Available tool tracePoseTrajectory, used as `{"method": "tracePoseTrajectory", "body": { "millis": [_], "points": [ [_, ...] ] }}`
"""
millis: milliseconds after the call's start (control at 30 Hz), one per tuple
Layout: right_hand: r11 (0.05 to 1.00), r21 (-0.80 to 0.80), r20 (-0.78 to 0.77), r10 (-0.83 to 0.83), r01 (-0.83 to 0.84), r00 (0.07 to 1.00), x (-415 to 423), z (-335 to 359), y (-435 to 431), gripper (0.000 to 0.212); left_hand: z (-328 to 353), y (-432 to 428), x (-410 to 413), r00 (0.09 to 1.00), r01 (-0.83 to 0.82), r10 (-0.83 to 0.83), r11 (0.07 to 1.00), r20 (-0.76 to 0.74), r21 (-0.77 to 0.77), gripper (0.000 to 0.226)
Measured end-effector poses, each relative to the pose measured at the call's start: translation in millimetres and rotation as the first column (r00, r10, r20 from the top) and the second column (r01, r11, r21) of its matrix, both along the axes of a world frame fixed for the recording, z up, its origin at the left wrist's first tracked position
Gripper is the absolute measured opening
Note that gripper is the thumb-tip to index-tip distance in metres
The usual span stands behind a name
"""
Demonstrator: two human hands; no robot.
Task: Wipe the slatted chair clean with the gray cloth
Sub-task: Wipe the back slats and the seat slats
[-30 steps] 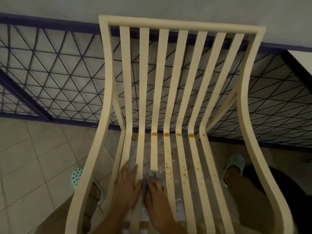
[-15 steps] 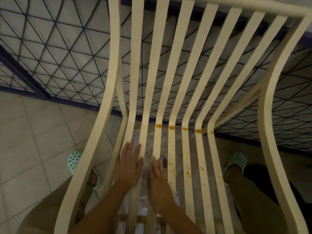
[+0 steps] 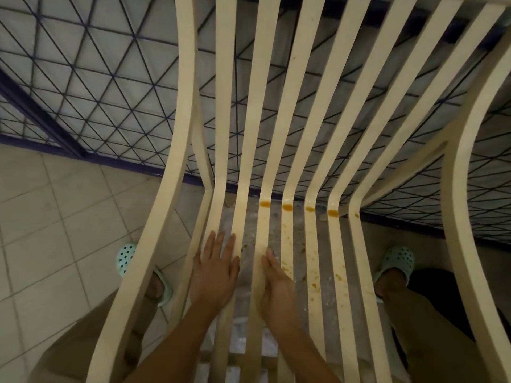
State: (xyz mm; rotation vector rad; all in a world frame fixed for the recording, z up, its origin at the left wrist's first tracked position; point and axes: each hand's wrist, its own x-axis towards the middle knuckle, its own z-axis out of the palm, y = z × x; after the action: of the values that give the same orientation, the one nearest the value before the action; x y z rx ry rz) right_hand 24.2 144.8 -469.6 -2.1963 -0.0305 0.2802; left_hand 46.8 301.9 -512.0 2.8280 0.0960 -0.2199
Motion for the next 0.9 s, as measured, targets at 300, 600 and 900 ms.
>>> {"method": "tracePoseTrajectory", "body": {
  "millis": [300, 600, 900],
  "points": [
    [0.537, 0.636, -0.476, -0.293, 0.554, 0.829, 36.5, 72.6, 0.5, 0.043, 62.0, -54.7, -26.6, 1.0, -0.03, 0.024, 0.631, -0.019, -0.775, 0.042],
    [0.072, 0.729, -0.679, -0.059, 0.681, 0.732, 55.4, 95.6, -27.6, 0.041, 108.9, -64.9, 8.8, 0.72, -0.672, 0.041, -0.207, -0.693, -0.711, 0.03],
    [0.957, 0.075, -0.056, -0.278, 0.281, 0.959, 31.4, 50.3, -30.7, 0.042, 69.6, -30.4, 47.3, 0.938, -0.298, 0.103, 0.726, -0.331, -0.62, 0.027]
  ]
}}
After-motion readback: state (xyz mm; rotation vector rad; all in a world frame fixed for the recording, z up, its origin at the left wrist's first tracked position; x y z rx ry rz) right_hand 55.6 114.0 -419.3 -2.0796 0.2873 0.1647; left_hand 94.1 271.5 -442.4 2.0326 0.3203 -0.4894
